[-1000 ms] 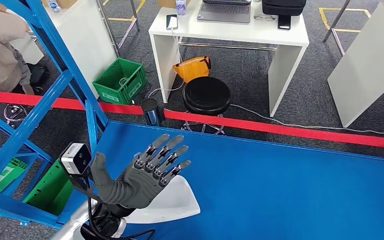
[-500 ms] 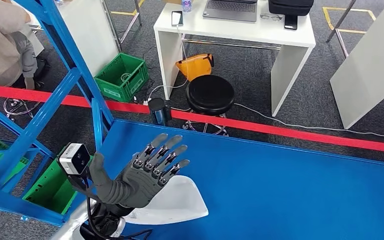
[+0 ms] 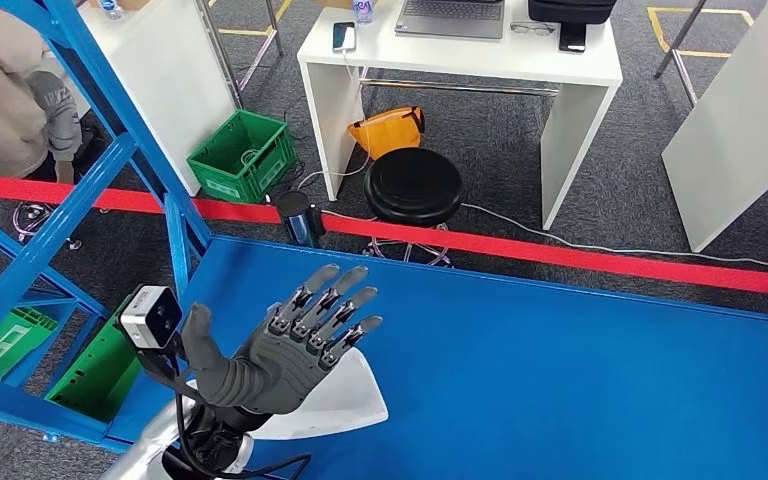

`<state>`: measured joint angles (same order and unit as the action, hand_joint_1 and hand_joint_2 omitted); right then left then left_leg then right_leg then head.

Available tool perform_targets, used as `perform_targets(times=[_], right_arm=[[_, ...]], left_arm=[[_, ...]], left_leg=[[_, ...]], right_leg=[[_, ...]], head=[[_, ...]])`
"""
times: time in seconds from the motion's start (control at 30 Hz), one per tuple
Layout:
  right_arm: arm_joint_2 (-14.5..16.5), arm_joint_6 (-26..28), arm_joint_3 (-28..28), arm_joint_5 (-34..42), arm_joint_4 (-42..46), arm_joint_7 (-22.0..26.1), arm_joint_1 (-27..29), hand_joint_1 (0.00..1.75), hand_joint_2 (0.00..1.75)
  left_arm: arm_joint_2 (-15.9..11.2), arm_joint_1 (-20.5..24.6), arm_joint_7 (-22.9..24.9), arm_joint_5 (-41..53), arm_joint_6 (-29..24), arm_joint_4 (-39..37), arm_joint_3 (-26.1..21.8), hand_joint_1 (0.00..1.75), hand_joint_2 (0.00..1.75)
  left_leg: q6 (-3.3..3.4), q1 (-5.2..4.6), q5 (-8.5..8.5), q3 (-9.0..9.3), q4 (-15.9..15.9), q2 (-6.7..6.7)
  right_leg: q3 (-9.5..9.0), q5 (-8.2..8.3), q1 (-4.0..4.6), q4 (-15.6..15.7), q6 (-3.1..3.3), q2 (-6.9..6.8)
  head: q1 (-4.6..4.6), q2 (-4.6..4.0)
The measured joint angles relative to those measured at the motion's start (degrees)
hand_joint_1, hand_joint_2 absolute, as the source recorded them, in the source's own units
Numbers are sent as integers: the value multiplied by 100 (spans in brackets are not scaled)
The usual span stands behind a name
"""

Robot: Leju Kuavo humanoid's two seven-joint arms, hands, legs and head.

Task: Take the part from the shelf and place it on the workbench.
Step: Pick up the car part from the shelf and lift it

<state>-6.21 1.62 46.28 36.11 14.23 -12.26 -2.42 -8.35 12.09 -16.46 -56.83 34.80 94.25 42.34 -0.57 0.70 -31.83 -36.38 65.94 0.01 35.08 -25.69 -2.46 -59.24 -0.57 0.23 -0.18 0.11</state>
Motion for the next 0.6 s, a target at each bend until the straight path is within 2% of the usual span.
perform_targets(times=[0.03,0.07,0.1,0.13,0.23,0.27,0.3,0.4,0.43,0.47,0.53,0.57,0.6], right_arm=[[-7,0,1,9,0,-1,-1,0,0],[-11,0,1,20,0,-1,1,0,0],[-16,0,1,33,0,-2,3,0,0],[-20,0,1,44,0,-2,7,0,0],[-19,0,1,78,0,-2,14,0,0],[-17,-2,1,87,0,-2,16,0,0],[-16,-3,1,93,1,-2,18,0,0],[-14,-7,2,101,1,-2,28,0,0],[-15,-7,3,103,1,-2,31,0,0],[-19,-7,5,104,1,-2,33,0,0],[-37,-7,11,104,1,-2,33,0,0],[-47,-6,13,104,0,-2,35,0,0],[-56,-5,15,104,0,-2,35,0,0]], left_arm=[[0,1,0,0,1,-3,1,0,0],[0,0,0,0,2,-6,2,0,0],[0,0,0,-3,8,-9,4,0,0],[1,3,0,-13,22,-11,5,0,0],[8,42,1,-73,76,-11,8,0,0],[12,59,1,-87,91,-10,8,0,0],[14,72,1,-93,102,-10,8,0,0],[27,83,4,-98,115,-9,8,0,0],[37,89,5,-98,116,-8,9,0,0],[48,94,5,-98,116,-8,11,0,0],[61,96,6,-98,115,-11,17,0,0],[66,94,6,-97,114,-13,20,0,0],[69,91,7,-97,114,-15,22,0,0]], left_leg=[[-18,2,-190,-161,381,-1],[-24,2,-312,-283,679,0],[-15,2,-338,-322,806,-1],[12,-1,-262,-244,702,-1],[180,-44,177,403,-390,-1],[230,-72,259,541,-641,1],[265,-96,291,592,-753,1],[344,-122,439,581,-872,6],[375,-115,517,575,-943,16],[395,-104,592,555,-1009,26],[417,-108,694,447,-1040,33],[414,-114,737,378,-1036,33],[406,-117,783,309,-1029,34]], right_leg=[[11,6,11,-1,12,-3],[22,18,25,-4,22,-6],[33,32,39,-6,31,-9],[41,47,54,-6,34,-10],[52,94,99,-1,15,-1],[56,112,101,4,-9,-1],[61,134,95,11,-42,-4],[81,180,83,41,-151,-19],[122,107,90,-23,-152,-22],[197,-43,98,-194,-125,-25],[421,-483,101,-846,-57,-26],[509,-654,100,-1195,-58,-26],[527,-736,96,-1417,-91,-27]], head=[[1,0],[1,0],[0,0],[-1,0],[3,0],[3,0],[3,0],[1,0],[3,0],[8,0],[10,0],[9,0],[8,0]])
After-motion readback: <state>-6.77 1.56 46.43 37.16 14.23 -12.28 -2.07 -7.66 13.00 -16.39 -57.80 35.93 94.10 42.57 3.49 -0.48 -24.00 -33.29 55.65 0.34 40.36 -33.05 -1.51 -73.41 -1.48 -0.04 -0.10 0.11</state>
